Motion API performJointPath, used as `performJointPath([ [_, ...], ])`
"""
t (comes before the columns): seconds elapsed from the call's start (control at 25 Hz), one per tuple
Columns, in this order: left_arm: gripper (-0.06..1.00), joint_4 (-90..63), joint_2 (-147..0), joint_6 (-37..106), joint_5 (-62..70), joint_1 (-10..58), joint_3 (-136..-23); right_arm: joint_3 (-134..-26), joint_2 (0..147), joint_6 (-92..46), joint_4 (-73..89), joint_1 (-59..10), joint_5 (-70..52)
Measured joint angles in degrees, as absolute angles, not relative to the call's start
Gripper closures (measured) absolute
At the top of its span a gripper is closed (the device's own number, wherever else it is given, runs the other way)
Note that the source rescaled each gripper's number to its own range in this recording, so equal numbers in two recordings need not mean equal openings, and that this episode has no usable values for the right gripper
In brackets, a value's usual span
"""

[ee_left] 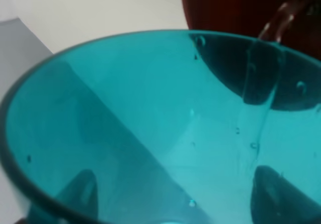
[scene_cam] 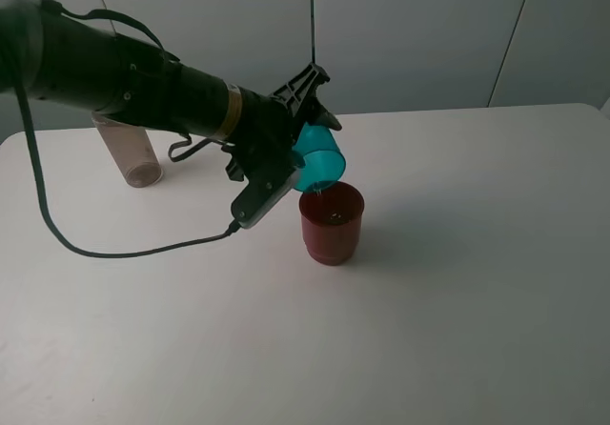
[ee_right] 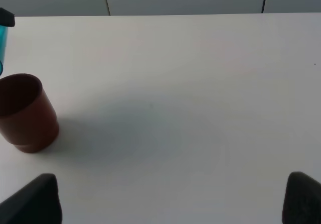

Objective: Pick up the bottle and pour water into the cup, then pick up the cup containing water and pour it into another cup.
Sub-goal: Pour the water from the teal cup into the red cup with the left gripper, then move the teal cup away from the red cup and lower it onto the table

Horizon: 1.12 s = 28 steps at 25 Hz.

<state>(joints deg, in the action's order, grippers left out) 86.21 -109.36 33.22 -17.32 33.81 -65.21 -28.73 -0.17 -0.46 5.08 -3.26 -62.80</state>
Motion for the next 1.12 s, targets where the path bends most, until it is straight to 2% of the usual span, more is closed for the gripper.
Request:
performJointPath([
  [0.6,0.91,86.1,-109.3,37.5,-17.7,33.8,-65.2,-28.7,-0.2,-0.5,5.1,-3.3,-62.8],
  [0.76,0.91,81.1,-109.3,37.5,-17.8,33.8,-65.2,-28.7,-0.2,-0.5,5.1,-3.3,-62.8],
  [0.96,0.91,68.6,-109.3,30.0,-21.2,33.4,-65.2,-28.7,-0.2,-0.5,5.1,-3.3,-62.8],
  [1.12,0.91,62.2,-109.3,13.7,-31.9,29.7,-65.2,-28.7,-0.2,-0.5,5.1,-3.3,-62.8],
])
